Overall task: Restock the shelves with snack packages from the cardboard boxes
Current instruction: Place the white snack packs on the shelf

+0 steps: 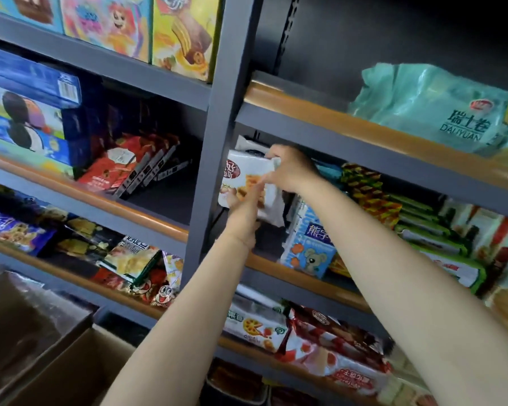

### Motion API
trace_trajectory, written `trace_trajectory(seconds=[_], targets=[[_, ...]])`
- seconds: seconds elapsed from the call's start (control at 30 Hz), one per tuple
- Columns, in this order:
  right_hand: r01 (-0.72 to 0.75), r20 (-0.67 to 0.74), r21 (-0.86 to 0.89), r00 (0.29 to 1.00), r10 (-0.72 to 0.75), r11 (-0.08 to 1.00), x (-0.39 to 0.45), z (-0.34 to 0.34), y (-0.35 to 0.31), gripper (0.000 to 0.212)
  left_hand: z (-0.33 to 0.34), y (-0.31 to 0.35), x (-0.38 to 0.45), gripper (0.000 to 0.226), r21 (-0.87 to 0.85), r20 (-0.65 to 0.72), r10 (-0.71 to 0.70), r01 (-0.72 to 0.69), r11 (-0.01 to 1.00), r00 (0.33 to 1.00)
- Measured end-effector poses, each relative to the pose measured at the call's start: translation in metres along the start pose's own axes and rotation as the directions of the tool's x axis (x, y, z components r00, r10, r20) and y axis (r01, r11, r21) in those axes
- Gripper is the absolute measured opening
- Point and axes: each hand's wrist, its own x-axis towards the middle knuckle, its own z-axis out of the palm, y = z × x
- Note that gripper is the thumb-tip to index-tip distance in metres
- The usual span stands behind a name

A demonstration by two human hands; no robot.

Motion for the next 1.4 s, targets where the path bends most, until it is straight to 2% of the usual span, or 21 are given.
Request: trace_trajectory(seconds=[0.07, 0.13, 0.17, 0.2, 0.3, 0.37, 0.43, 0.5, 0.6, 0.67, 0.73, 0.8, 0.9, 0.97, 1.03, 1.1, 1.17, 1.23, 1.3, 1.33, 1.4], targets=[[0.036, -0.019, -0.098, 0.999, -0.038, 0.995, 0.012, 0.001, 0.008, 0.034, 0.003, 0.004, 0.017, 0.105, -0.028, -0.033, -0.046, 0.045, 0.999, 0.998], [0.015, -0.002, -0.151, 1.000, -0.015, 0.988, 0.021, 0.002, 0.021, 0.030, 0.005, 0.008, 0.028, 0.055, -0.030, -0.042, -0.036, 0.034, 0.999, 0.998], [0.001, 0.018, -0.160, 1.000, 0.002, 0.987, 0.024, 0.002, 0.027, 0.031, 0.003, 0.009, 0.033, 0.039, -0.010, -0.016, -0.033, 0.032, 0.999, 0.999], [-0.011, 0.028, -0.165, 0.999, 0.016, 0.986, 0.026, 0.002, 0.033, 0.031, 0.003, 0.009, 0.039, 0.038, -0.024, 0.012, -0.045, 0.046, 0.999, 0.999], [-0.040, 0.009, -0.170, 0.999, 0.042, 0.985, 0.034, 0.003, 0.044, 0.028, 0.007, 0.011, 0.050, 0.062, -0.032, 0.064, -0.104, 0.107, 0.994, 0.992], [-0.046, 0.003, -0.165, 0.999, 0.047, 0.985, 0.039, 0.004, 0.050, 0.038, 0.009, 0.013, 0.051, 0.046, 0.015, 0.034, -0.110, 0.109, 0.994, 0.993], [-0.044, -0.028, -0.184, 0.999, 0.040, 0.982, 0.043, 0.004, 0.053, 0.029, 0.013, 0.014, 0.056, 0.034, 0.034, 0.038, -0.129, 0.127, 0.991, 0.991], [-0.047, -0.066, -0.233, 0.997, 0.033, 0.971, 0.045, 0.006, 0.054, 0.014, 0.016, 0.017, 0.057, 0.037, 0.042, 0.036, -0.122, 0.121, 0.992, 0.992], [-0.068, -0.070, -0.259, 0.996, 0.051, 0.964, 0.047, 0.008, 0.058, 0.015, 0.020, 0.013, 0.059, 0.056, 0.031, 0.041, -0.087, 0.086, 0.996, 0.995], [-0.081, -0.063, -0.253, 0.996, 0.067, 0.964, 0.044, 0.005, 0.057, 0.017, 0.022, 0.010, 0.050, 0.051, 0.037, 0.040, -0.083, 0.081, 0.996, 0.996], [-0.084, -0.088, -0.191, 0.994, 0.068, 0.978, 0.033, 0.000, 0.049, 0.020, 0.020, 0.010, 0.042, 0.025, 0.096, 0.094, -0.070, 0.061, 0.994, 0.993], [-0.036, -0.171, -0.092, 0.985, 0.020, 0.995, 0.012, -0.004, 0.037, 0.018, 0.020, 0.013, 0.029, 0.047, 0.180, 0.110, -0.062, 0.041, 0.983, 0.992], [0.169, -0.296, 0.088, 0.945, -0.136, 0.982, -0.043, -0.006, 0.013, 0.008, 0.010, 0.012, -0.002, 0.018, 0.217, 0.148, 0.022, -0.055, 0.975, 0.989], [0.288, -0.364, 0.175, 0.907, -0.209, 0.942, -0.085, 0.002, 0.004, 0.007, -0.003, 0.006, -0.027, 0.009, 0.214, 0.168, 0.075, -0.110, 0.971, 0.983], [0.361, -0.439, 0.262, 0.870, -0.222, 0.895, -0.122, 0.017, 0.003, 0.008, -0.020, 0.000, -0.050, 0.008, 0.216, 0.215, 0.139, -0.186, 0.958, 0.967], [0.364, -0.450, 0.421, 0.879, -0.157, 0.831, -0.152, 0.038, 0.002, 0.009, -0.038, -0.002, -0.074, 0.010, 0.233, 0.261, 0.190, -0.253, 0.939, 0.946], [0.335, -0.414, 0.573, 0.906, -0.089, 0.748, -0.178, 0.066, -0.002, 0.012, -0.067, -0.011, -0.088, 0.008, 0.271, 0.242, 0.194, -0.258, 0.927, 0.951], [0.257, -0.289, 0.678, 0.955, -0.072, 0.689, -0.201, 0.105, -0.006, 0.012, -0.109, -0.030, -0.099, 0.006, 0.324, 0.106, 0.132, -0.160, 0.933, 0.986], [0.081, -0.001, 0.729, 0.993, -0.116, 0.680, -0.221, 0.160, -0.006, 0.010, -0.167, -0.065, -0.110, 0.008, 0.344, -0.138, 0.037, 0.012, 0.939, 0.990], [-0.033, 0.178, 0.711, 0.975, -0.134, 0.702, -0.231, 0.190, -0.006, 0.012, -0.200, -0.086, -0.117, 0.010, 0.319, -0.278, -0.013, 0.105, 0.942, 0.960], [-0.181, 0.450, 0.623, 0.879, -0.159, 0.761, -0.252, 0.250, -0.009, 0.018, -0.267, -0.130, -0.136, 0.017, 0.234, -0.514, -0.120, 0.273, 0.933, 0.849]])
